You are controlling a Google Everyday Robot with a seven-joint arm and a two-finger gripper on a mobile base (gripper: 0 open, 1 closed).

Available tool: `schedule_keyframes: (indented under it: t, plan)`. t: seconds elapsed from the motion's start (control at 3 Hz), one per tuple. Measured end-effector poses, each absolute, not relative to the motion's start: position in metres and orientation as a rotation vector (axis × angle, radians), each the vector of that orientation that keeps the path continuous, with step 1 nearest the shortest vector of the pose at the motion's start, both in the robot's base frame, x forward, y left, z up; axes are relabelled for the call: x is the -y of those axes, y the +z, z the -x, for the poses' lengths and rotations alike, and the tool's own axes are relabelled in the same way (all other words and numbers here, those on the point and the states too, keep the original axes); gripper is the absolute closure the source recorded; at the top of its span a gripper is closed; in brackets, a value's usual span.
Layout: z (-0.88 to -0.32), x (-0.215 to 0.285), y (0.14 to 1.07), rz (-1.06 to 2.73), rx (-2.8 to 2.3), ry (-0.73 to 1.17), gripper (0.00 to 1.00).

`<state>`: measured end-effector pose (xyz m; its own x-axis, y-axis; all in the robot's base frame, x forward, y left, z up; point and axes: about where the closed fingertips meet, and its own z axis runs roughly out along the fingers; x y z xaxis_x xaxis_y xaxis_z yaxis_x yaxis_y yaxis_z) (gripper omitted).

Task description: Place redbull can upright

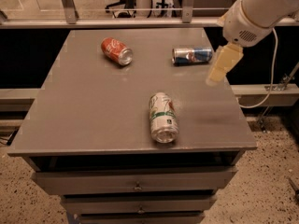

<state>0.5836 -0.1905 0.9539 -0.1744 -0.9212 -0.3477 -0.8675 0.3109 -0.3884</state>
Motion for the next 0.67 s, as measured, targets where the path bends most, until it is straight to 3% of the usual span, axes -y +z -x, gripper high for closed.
schedule_keyframes:
  t: [0.67]
  plan:
    - [-0.701,0.17,0.915,1.565,-2.03,-0.123,0.0]
